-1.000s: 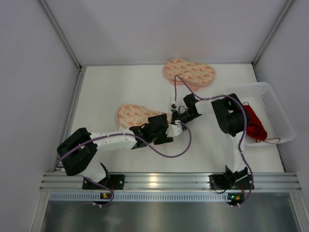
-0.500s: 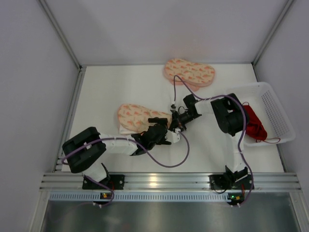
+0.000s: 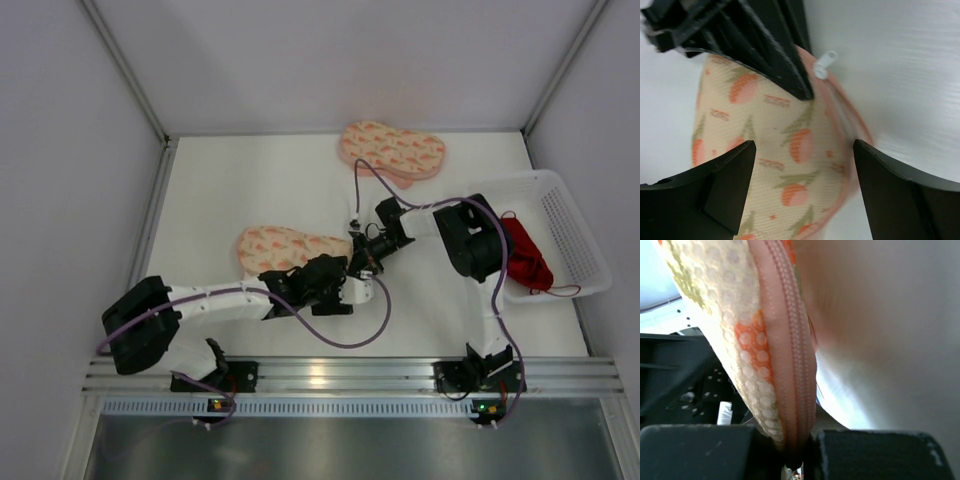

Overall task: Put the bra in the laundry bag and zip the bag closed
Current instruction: Zip the zipper on the laundry bag.

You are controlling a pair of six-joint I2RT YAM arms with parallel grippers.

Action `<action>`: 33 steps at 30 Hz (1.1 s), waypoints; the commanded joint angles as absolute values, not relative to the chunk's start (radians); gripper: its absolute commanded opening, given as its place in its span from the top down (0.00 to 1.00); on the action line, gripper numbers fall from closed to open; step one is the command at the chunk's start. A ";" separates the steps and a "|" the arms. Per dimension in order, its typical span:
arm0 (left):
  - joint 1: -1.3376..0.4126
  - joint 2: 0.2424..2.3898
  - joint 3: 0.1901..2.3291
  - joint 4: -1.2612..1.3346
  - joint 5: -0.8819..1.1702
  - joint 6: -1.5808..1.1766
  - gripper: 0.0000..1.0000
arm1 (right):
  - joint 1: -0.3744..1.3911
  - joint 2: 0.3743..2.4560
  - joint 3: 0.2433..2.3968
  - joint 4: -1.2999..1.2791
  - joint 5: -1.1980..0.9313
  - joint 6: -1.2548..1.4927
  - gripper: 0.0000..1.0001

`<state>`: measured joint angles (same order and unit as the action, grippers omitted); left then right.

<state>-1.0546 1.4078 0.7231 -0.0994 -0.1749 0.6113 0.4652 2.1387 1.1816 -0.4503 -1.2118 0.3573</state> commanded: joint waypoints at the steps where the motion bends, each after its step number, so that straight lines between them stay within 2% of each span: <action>1: -1.066 1.356 0.733 -0.288 -0.034 0.525 0.15 | 0.477 2.169 1.210 -0.476 -1.241 0.390 1.00; 5: -1.066 1.273 0.753 -0.353 0.128 0.581 0.25 | 0.477 2.169 1.209 -0.474 -1.241 0.388 1.00; 6: -1.066 1.269 0.764 -0.363 0.158 0.604 0.35 | 0.477 2.172 1.209 -0.474 -1.243 0.391 1.00; 7: -1.066 1.267 0.779 -0.379 0.178 0.624 0.39 | 0.477 2.172 1.209 -0.468 -1.241 0.394 1.00; 12: -1.074 1.434 1.007 -0.509 0.193 0.695 0.57 | 0.477 2.172 1.198 -0.457 -1.243 0.414 1.00; 14: -1.081 1.514 1.073 -0.535 0.187 0.716 0.61 | 0.477 2.171 1.195 -0.453 -1.241 0.416 1.00; 18: -1.107 1.612 1.202 -0.594 0.146 0.796 0.61 | 0.477 2.172 1.193 -0.448 -1.239 0.426 1.00; 22: -1.135 1.692 1.273 -0.661 0.094 0.862 0.57 | 0.477 2.172 1.189 -0.443 -1.241 0.430 1.00; 33: -1.154 1.853 1.344 -0.643 -0.153 0.942 0.49 | 0.479 2.171 1.184 -0.443 -1.243 0.430 1.00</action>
